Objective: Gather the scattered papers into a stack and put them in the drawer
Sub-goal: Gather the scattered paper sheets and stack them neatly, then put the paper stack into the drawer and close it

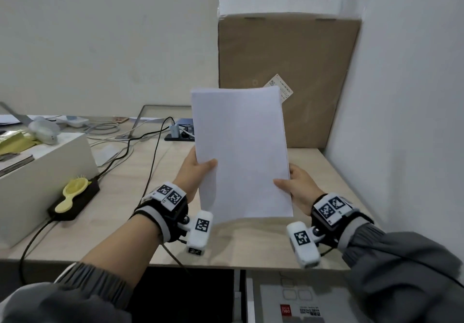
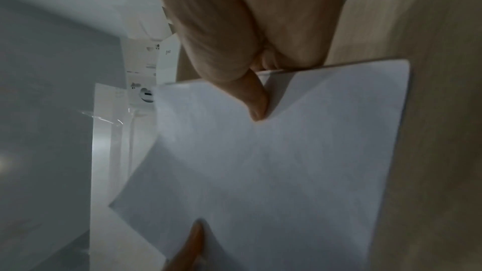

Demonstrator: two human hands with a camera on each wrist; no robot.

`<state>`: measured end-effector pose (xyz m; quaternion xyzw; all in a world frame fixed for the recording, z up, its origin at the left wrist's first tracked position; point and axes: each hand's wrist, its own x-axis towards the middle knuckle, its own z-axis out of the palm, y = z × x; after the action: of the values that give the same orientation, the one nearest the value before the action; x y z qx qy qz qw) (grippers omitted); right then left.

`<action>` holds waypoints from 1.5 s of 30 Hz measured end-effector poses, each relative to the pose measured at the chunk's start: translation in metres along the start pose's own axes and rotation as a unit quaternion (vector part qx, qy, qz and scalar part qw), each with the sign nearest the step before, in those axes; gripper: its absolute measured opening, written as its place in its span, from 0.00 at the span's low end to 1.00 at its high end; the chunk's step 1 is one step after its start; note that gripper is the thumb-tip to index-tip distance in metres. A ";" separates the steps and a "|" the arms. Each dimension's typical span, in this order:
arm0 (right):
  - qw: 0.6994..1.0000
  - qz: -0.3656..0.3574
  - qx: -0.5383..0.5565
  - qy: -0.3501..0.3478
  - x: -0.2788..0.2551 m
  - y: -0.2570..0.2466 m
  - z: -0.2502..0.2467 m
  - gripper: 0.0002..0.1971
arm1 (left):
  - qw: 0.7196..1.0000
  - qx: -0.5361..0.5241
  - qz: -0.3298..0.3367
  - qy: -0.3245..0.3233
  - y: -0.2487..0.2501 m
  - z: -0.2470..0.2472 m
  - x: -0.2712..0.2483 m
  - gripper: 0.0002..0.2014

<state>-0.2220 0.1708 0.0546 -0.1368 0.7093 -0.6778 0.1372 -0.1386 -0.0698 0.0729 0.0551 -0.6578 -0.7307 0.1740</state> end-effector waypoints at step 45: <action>0.973 0.080 -0.210 0.044 -0.291 0.045 -0.084 0.24 | 0.915 0.125 -0.352 -0.151 -0.026 0.098 -0.254 0.10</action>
<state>0.0145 0.3610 0.0162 -0.0758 0.8499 -0.5055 0.1279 0.0631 0.1078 0.0221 0.1934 -0.7004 -0.6561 -0.2038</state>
